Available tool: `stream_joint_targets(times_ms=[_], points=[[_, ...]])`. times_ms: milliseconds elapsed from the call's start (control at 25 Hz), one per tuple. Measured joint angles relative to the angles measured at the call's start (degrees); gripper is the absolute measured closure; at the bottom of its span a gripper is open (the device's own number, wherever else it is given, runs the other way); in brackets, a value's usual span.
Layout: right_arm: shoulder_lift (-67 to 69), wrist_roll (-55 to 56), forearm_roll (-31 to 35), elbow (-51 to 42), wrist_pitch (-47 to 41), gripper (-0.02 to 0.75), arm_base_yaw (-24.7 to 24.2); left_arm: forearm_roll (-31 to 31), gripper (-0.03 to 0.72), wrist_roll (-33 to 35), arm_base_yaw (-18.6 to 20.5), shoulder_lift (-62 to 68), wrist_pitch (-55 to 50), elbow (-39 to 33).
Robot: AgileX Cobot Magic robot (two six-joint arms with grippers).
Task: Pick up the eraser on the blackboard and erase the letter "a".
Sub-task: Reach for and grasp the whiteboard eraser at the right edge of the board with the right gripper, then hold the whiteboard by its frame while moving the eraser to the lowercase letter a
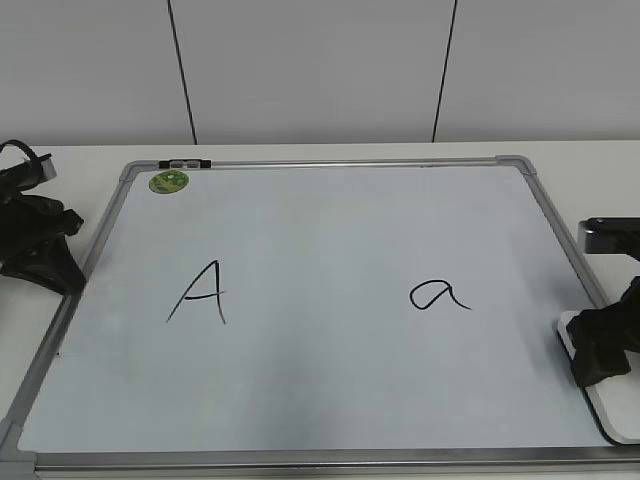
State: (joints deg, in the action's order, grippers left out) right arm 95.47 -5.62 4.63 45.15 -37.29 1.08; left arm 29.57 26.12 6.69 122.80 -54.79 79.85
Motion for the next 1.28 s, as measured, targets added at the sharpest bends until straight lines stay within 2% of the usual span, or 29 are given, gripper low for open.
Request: stream_joint_targets(times_ms=[360,760,1080,1280], points=[[0.00,0.00,0.00,0.36,-0.58,0.204,0.00,0.00,0.639,0.00,0.00,0.00,0.00,0.00],[0.34,0.00,-0.05,4.75,-7.87,0.205,0.00,0.09,0.639,0.00,0.00,0.00,0.00,0.00],[-0.17,0.00,0.38,5.13,-8.95,0.205,0.00,0.13,0.639,0.00,0.00,0.00,-0.09,0.00],[-1.78,-1.08,0.65,8.53,-9.69,0.206,2.93,0.13,0.639,0.00,0.00,0.00,-0.09,0.00]])
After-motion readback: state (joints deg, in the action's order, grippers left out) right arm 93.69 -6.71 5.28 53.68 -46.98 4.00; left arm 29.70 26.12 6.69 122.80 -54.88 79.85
